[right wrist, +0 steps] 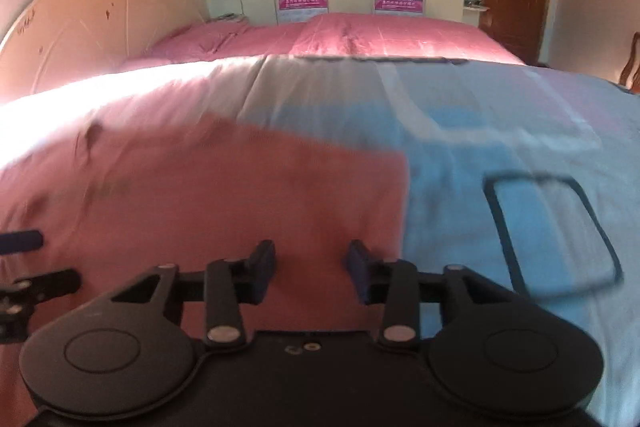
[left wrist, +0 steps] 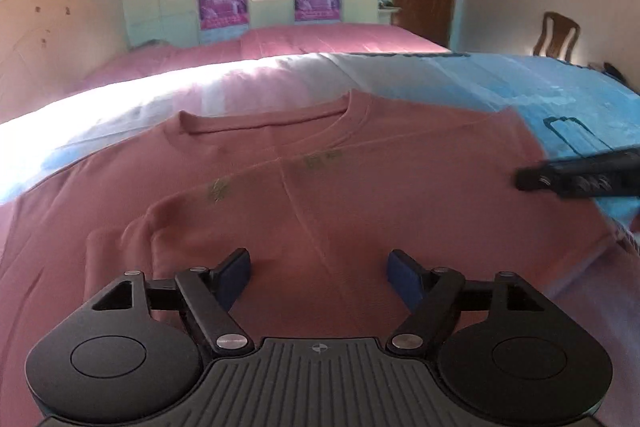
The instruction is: Fold small clothes
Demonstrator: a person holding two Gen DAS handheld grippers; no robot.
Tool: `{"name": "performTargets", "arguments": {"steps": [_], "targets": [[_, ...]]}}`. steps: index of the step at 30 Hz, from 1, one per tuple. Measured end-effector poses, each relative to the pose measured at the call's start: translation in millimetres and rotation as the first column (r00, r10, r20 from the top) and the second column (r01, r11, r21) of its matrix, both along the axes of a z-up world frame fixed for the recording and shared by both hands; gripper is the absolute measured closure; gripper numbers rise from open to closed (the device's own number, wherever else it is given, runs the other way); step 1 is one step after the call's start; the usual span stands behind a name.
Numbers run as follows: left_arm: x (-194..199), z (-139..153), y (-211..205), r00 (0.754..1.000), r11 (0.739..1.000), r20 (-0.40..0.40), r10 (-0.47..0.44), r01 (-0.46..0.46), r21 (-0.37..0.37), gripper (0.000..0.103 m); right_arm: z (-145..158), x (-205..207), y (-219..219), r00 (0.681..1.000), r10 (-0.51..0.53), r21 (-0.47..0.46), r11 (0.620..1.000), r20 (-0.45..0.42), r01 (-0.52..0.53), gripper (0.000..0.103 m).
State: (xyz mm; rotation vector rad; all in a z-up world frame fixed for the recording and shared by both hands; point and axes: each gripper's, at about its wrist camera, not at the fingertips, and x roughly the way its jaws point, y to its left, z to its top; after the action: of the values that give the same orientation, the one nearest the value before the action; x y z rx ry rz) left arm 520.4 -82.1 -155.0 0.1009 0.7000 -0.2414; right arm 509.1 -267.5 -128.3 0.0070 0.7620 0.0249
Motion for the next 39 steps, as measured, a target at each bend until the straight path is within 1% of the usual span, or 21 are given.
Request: {"name": "performTargets", "arguments": {"steps": [2,5,8,10,11,13,15,16,18,19,21,22,24,27,29,33,34,35,36,37,39], "targets": [[-14.6,3.2,11.4,0.999,0.999,0.010,0.044,-0.044,-0.023,0.028,4.2,-26.5,5.4,1.000,-0.010,-0.031,0.999,0.016,0.011,0.088],[-30.3,-1.7,23.8,0.996,0.995,-0.017,0.090,-0.091,-0.044,0.028,9.7,-57.0,7.1,0.999,-0.028,0.014,1.000,0.029,0.028,0.097],[-33.9,-5.9,32.9,0.995,0.993,-0.006,0.101,-0.101,-0.055,0.028,-1.4,-70.8,1.1,0.998,-0.068,0.023,0.997,0.013,0.068,0.103],[-37.3,0.2,31.5,0.994,0.993,0.018,0.111,-0.110,-0.035,0.028,6.1,-73.8,-1.2,0.996,-0.086,0.017,0.996,0.008,0.086,0.099],[-40.1,2.7,26.3,0.995,0.996,0.037,0.090,-0.090,-0.018,0.028,10.9,-76.1,1.2,0.997,-0.078,0.005,0.997,0.019,0.078,0.088],[-40.8,-2.4,14.6,0.999,0.999,0.015,0.049,-0.049,0.007,0.028,15.3,-79.6,14.3,0.999,0.001,0.002,1.000,0.037,-0.001,0.083],[-40.6,-7.0,13.9,0.999,0.999,0.005,0.048,-0.048,0.001,0.028,2.6,-79.7,25.4,0.998,0.057,-0.040,0.998,-0.016,-0.058,0.085],[-39.4,-4.1,17.8,0.998,0.998,-0.005,0.055,-0.056,-0.013,0.028,-0.6,-82.7,26.8,0.997,0.072,-0.064,0.995,0.004,-0.072,0.086],[-38.1,4.6,23.2,0.997,0.997,0.022,0.078,-0.077,-0.025,0.028,8.2,-78.0,23.1,0.998,0.068,-0.045,0.997,-0.012,-0.069,0.089],[-37.8,7.8,24.1,0.996,0.996,0.036,0.079,-0.078,-0.035,0.028,14.8,-77.2,22.0,0.998,0.059,-0.030,0.998,0.007,-0.059,0.088],[-28.4,4.6,18.7,0.998,0.997,0.004,0.065,-0.065,-0.032,0.028,21.5,-71.6,27.0,0.995,0.084,-0.022,0.996,0.047,-0.083,0.086],[-20.8,-0.6,14.3,0.998,0.999,-0.031,0.051,-0.051,-0.012,0.028,18.3,-63.9,34.8,0.993,0.117,-0.055,0.992,0.029,-0.116,0.085],[-9.3,1.6,9.3,0.998,0.998,-0.016,0.067,-0.067,0.006,0.028,6.2,-40.7,41.5,0.987,0.154,-0.105,0.982,-0.045,-0.158,0.086],[14.1,11.3,-3.3,0.998,0.998,0.033,0.055,-0.056,0.036,0.028,9.8,-11.4,32.5,0.992,0.125,-0.096,0.988,0.024,-0.122,0.087],[40.1,10.0,-7.0,0.998,0.998,0.003,0.059,-0.059,-0.001,0.028,11.9,13.7,21.8,0.994,0.078,-0.101,0.992,0.073,-0.071,0.088],[75.0,-1.6,5.7,0.985,0.983,-0.017,0.169,-0.168,0.068,0.028,2.6,60.9,-18.5,0.995,-0.091,-0.117,0.989,0.033,0.095,0.088],[77.4,-4.6,13.7,0.985,0.985,-0.032,0.167,-0.166,0.035,0.025,0.1,67.7,-33.2,0.993,-0.118,-0.085,0.989,0.017,0.119,0.080],[76.1,-1.8,19.2,0.985,0.986,-0.035,0.168,-0.168,0.010,0.025,1.5,71.5,-41.8,0.993,-0.116,-0.053,0.992,-0.007,0.115,0.080],[71.1,3.2,20.6,0.984,0.984,-0.015,0.177,-0.177,0.012,0.025,5.6,72.5,-45.4,0.995,-0.101,-0.039,0.994,-0.024,0.100,0.081],[62.9,8.7,22.0,0.984,0.984,0.016,0.178,-0.178,0.006,0.025,12.7,67.8,-46.9,0.996,-0.093,-0.029,0.995,-0.018,0.092,0.086],[42.9,14.7,27.3,0.985,0.985,0.034,0.168,-0.167,-0.030,0.025,23.6,49.6,-45.7,0.998,-0.066,-0.016,0.998,0.021,0.066,0.089]]}}
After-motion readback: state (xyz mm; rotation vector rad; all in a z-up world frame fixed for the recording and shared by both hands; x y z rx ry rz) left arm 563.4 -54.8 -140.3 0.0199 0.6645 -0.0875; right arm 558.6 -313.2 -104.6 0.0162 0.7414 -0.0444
